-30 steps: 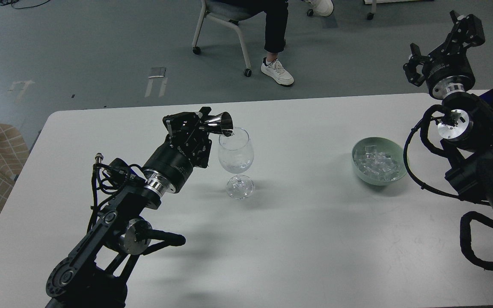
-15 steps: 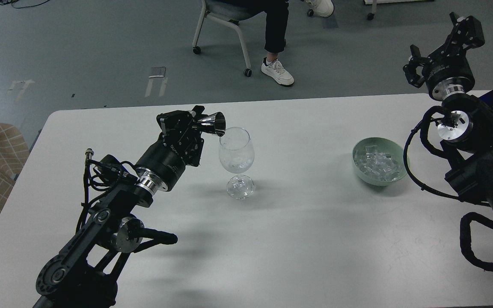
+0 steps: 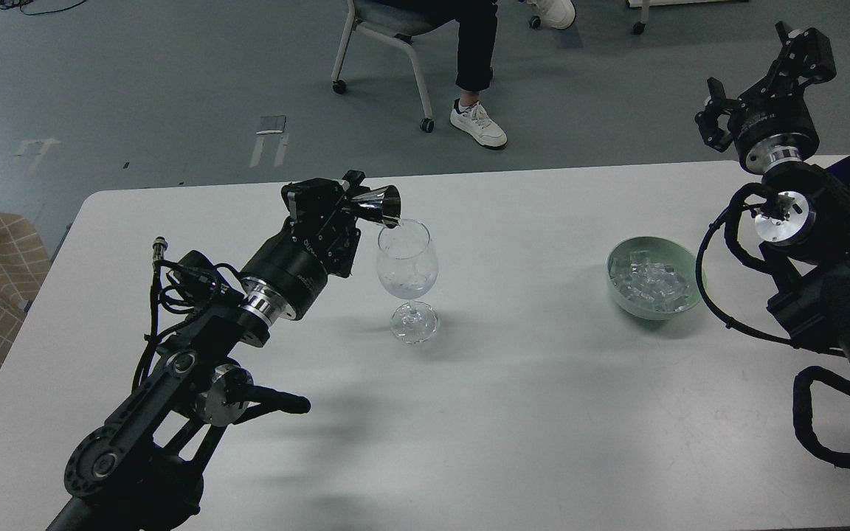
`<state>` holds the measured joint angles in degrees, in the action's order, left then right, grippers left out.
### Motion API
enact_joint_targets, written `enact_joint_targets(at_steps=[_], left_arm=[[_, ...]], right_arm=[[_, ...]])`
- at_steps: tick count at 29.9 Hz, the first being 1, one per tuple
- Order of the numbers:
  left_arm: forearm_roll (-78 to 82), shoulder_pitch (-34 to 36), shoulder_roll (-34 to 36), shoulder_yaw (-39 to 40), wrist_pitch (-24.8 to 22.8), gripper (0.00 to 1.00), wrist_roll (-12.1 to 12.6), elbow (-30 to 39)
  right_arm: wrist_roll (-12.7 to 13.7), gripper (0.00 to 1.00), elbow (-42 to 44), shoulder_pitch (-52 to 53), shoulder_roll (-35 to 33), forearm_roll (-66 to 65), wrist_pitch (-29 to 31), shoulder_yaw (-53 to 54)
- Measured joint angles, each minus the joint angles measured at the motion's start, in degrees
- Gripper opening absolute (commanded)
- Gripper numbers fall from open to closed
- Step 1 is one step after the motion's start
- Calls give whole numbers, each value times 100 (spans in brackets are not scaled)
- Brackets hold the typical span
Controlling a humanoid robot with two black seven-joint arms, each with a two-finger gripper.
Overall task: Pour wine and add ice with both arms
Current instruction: 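Tilt the jigger with the left gripper to pour into the glass, then turn the jigger upright and pull the left gripper back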
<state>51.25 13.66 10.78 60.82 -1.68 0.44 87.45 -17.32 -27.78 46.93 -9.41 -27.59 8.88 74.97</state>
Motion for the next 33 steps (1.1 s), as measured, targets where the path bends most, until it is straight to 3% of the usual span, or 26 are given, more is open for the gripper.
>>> enact_joint_targets(at_steps=[33], left_arm=[[1150,351,540,-369,-272,17,52,35]], right_arm=[[-9,100,-4,-52,-130,0,36,9]])
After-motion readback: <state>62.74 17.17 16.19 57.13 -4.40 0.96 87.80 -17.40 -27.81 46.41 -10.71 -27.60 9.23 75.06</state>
